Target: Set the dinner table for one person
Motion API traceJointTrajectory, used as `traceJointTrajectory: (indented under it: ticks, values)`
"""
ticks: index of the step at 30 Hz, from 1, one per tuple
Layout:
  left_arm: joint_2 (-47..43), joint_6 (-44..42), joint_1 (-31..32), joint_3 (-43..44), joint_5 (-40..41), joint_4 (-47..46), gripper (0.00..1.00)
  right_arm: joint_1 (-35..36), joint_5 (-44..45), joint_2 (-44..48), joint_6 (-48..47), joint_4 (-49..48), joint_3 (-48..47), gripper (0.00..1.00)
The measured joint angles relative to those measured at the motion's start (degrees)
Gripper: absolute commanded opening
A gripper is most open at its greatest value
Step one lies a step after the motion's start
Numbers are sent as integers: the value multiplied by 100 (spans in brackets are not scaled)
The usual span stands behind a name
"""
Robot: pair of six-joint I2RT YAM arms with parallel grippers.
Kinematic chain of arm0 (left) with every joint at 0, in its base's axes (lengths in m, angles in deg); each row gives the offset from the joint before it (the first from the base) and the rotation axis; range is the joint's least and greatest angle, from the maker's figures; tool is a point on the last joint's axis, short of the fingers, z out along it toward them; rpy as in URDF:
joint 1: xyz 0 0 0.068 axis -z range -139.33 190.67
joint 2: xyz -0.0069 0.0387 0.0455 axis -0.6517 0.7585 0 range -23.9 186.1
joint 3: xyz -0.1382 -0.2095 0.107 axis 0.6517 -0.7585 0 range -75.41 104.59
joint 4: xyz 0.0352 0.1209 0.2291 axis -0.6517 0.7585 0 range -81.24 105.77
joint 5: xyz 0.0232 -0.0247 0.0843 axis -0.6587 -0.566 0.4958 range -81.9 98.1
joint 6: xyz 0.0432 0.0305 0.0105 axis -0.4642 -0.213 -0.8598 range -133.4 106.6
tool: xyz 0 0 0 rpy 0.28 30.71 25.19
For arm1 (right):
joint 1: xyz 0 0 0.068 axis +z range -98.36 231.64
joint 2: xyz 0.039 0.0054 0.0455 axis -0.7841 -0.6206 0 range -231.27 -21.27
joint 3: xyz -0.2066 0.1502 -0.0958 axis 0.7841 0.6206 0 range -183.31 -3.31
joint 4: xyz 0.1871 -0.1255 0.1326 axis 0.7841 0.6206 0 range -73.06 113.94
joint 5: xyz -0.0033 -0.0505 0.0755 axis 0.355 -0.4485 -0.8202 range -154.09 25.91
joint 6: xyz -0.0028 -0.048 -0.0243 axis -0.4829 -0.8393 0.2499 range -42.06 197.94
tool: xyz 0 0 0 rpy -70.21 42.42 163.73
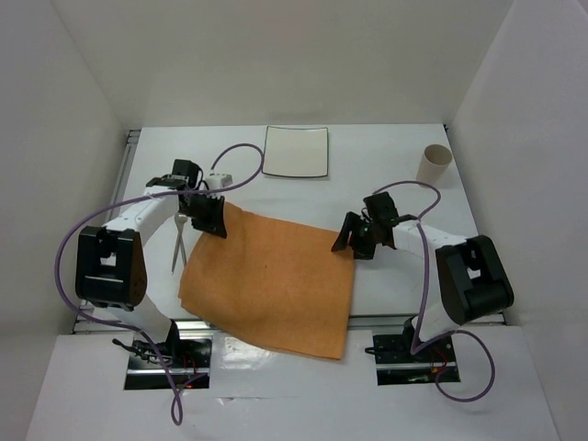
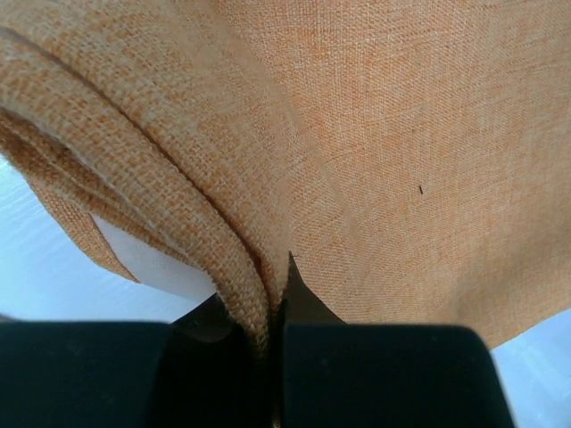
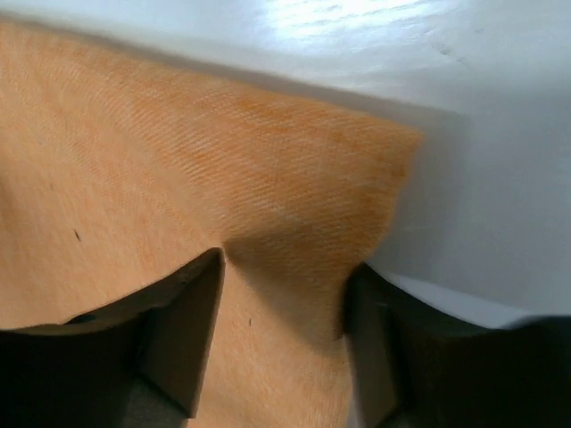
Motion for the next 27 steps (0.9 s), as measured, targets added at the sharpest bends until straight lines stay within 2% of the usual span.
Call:
traceJointTrajectory:
  ticks: [1,2,6,9,13,19,22,27]
  values:
    - [-20,0,0,0,44,7,0,-4,-33,-42,-28,-131,35,37]
    - [-50,0,-2,-2,101,11,0,-9,-7,-101,-44,-251,70,0]
    - [-254,2,-2,-17,262,55,0,-70,11,-315,-44,-299,24,0]
    - [-527,-2,11,-17,380,83,0,-63,221,-90,-136,-63,-190,0]
    - [-1220,-96,26,-17,553,129,0,-55,673,1198,-221,369,-507,0]
    - [-2754,-125,149,63,557,133,0,39,1038,3351,-450,881,-1309,0]
    - [-3206,-98,372,251,514,216,0,57,1097,3773,-560,1252,-1709,0]
    - [-3692,13,730,352,640,575,0,46,1204,3899,-669,1917,-2114,0]
